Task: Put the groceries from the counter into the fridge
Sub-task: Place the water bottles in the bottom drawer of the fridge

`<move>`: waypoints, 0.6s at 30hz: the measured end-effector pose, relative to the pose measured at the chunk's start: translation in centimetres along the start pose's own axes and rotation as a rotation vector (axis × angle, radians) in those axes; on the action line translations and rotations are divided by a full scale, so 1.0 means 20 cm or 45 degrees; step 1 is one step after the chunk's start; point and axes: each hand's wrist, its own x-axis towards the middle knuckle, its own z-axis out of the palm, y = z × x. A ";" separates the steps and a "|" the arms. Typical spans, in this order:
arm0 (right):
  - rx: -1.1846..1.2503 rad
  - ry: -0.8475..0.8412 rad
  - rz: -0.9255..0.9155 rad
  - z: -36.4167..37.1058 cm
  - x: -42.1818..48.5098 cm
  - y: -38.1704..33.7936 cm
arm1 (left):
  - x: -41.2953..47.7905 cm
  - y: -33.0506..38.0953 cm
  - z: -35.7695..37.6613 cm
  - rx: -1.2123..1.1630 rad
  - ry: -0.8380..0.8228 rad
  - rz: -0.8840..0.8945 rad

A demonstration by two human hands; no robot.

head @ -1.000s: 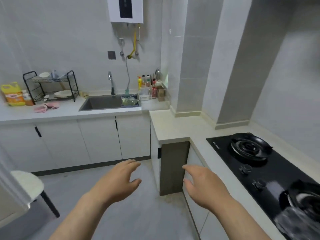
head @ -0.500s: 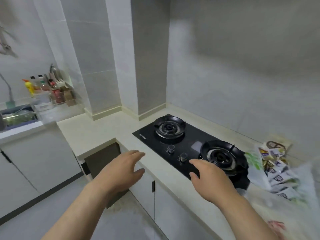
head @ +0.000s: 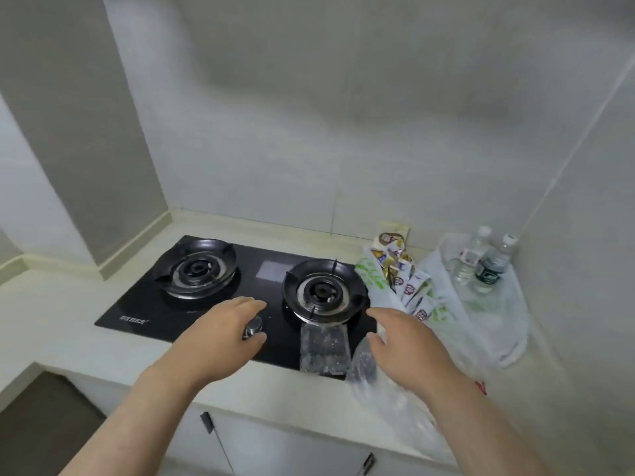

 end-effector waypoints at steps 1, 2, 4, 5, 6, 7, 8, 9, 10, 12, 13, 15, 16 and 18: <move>-0.012 0.011 0.038 -0.01 -0.01 0.02 | 0.04 0.02 0.01 -0.007 -0.016 0.043; -0.022 0.023 0.076 -0.01 -0.02 0.05 | 0.09 0.04 0.03 -0.016 -0.034 0.086; -0.038 0.051 0.158 -0.02 -0.06 0.11 | 0.17 0.10 0.06 -0.040 -0.074 0.163; -0.040 0.063 0.205 -0.03 -0.08 0.15 | 0.21 0.14 0.08 -0.047 -0.084 0.210; -0.037 0.069 0.253 -0.05 -0.10 0.18 | 0.25 0.18 0.10 -0.052 -0.093 0.261; -0.038 0.078 0.296 -0.06 -0.12 0.22 | 0.28 0.22 0.13 -0.061 -0.109 0.306; -0.040 0.085 0.336 -0.08 -0.15 0.25 | 0.31 0.28 0.15 -0.073 -0.124 0.352; -0.040 0.096 0.370 -0.11 -0.18 0.29 | 0.34 0.33 0.18 -0.085 -0.140 0.392; -0.036 0.112 0.402 -0.13 -0.20 0.33 | 0.37 0.39 0.20 -0.096 -0.151 0.422; -0.039 0.148 0.458 -0.18 -0.24 0.41 | 0.42 0.49 0.24 -0.103 -0.182 0.479; -0.043 0.164 0.482 -0.20 -0.25 0.45 | 0.45 0.54 0.26 -0.099 -0.200 0.504; -0.042 0.197 0.510 -0.23 -0.28 0.55 | 0.50 0.65 0.29 -0.076 -0.222 0.534; -0.034 0.210 0.520 -0.25 -0.29 0.59 | 0.53 0.69 0.30 -0.068 -0.230 0.547; -0.023 0.229 0.539 -0.28 -0.30 0.70 | 0.59 0.79 0.33 -0.051 -0.218 0.567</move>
